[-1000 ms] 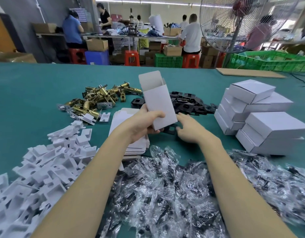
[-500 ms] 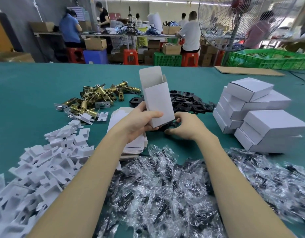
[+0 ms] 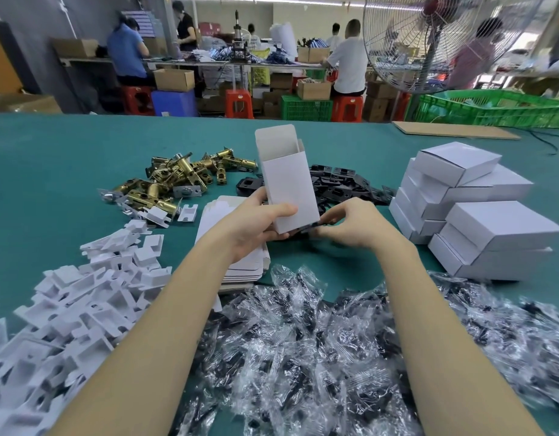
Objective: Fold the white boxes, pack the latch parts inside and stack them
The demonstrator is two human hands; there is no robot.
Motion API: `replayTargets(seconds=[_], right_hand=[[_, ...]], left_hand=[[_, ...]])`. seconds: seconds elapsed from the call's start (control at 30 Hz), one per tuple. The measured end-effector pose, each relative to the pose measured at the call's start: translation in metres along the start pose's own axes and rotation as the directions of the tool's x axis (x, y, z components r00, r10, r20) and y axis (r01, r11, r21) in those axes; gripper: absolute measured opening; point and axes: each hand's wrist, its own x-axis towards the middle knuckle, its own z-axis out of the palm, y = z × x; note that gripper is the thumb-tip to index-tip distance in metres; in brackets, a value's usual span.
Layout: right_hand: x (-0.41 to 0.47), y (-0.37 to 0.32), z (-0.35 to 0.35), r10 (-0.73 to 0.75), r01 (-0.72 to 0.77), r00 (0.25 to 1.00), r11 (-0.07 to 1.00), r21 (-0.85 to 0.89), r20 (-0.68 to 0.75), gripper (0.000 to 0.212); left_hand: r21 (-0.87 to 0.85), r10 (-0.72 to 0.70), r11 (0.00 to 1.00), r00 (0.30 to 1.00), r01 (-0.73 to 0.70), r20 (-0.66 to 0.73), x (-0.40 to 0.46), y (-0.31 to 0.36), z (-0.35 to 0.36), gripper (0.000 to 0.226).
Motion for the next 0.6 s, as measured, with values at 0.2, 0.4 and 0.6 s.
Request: replayTargets(seconds=[0.2,0.4,0.6], right_hand=[[-0.004,0.006,-0.012,0.072,-0.044,0.989,0.976,0.211,-0.127,0.027],[-0.015,0.001,-0.053,0.103,0.016,0.944,0.934,0.357,-0.312,0.023],[-0.041,-0.042,-0.091,-0.097,0.283,0.903,0.867,0.410,-0.419,0.013]], left_hand=[[-0.040,0.016,0.999,1.000,-0.015,0.023,0.000,0.001,-0.003,0.040],[-0.101,-0.169,0.977,0.968,0.190,0.183,-0.004,0.005,0.000,0.029],[0.027,-0.163,0.986,0.931,0.163,0.326,-0.006,0.000,0.003,0.032]])
